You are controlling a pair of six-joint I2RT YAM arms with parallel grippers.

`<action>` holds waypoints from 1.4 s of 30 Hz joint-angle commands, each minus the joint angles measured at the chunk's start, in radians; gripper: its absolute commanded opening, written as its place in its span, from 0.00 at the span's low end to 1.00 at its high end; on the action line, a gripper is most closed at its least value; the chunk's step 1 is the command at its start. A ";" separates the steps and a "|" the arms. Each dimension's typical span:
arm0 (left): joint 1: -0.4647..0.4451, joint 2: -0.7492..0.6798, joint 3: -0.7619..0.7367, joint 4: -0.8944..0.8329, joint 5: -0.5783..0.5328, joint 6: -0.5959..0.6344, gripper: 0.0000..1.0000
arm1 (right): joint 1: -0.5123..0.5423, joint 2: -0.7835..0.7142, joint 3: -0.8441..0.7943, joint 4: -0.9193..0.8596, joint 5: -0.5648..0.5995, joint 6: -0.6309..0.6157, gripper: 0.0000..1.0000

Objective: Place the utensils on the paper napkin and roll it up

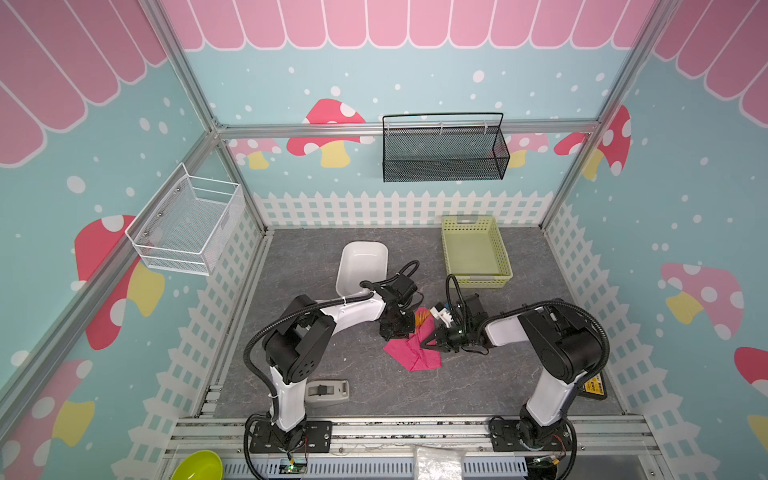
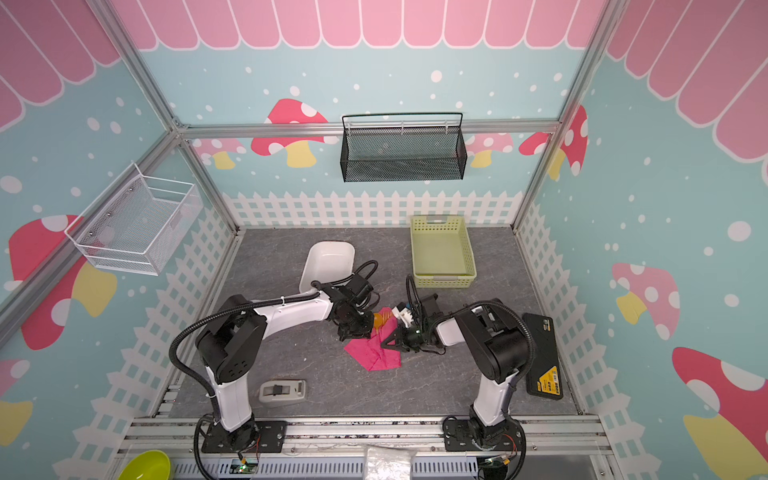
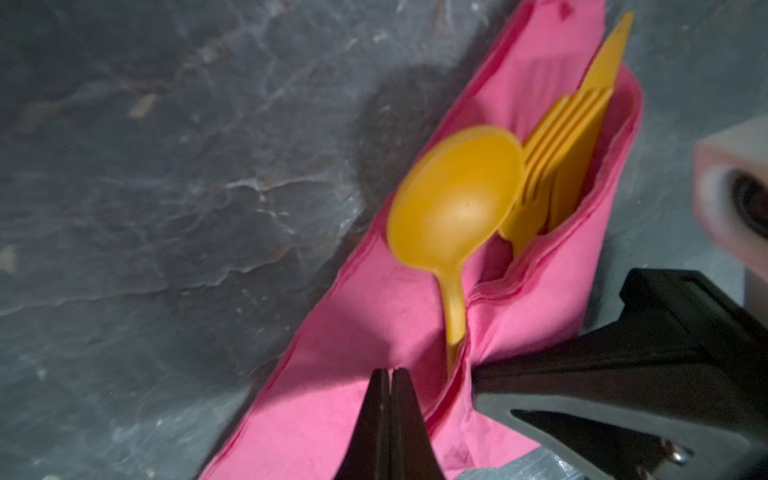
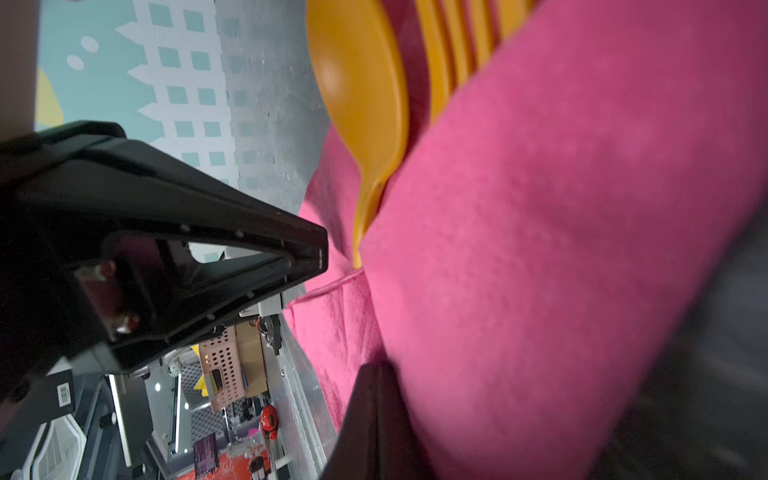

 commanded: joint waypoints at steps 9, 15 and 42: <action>-0.008 0.071 0.092 -0.022 0.010 0.061 0.01 | -0.003 -0.050 -0.138 0.165 0.117 0.206 0.03; 0.007 0.108 0.133 -0.045 -0.014 0.085 0.01 | -0.003 -0.028 -0.149 0.256 0.123 0.268 0.03; 0.016 0.020 0.119 -0.085 0.017 0.057 0.04 | 0.003 -0.005 -0.103 0.297 0.142 0.292 0.04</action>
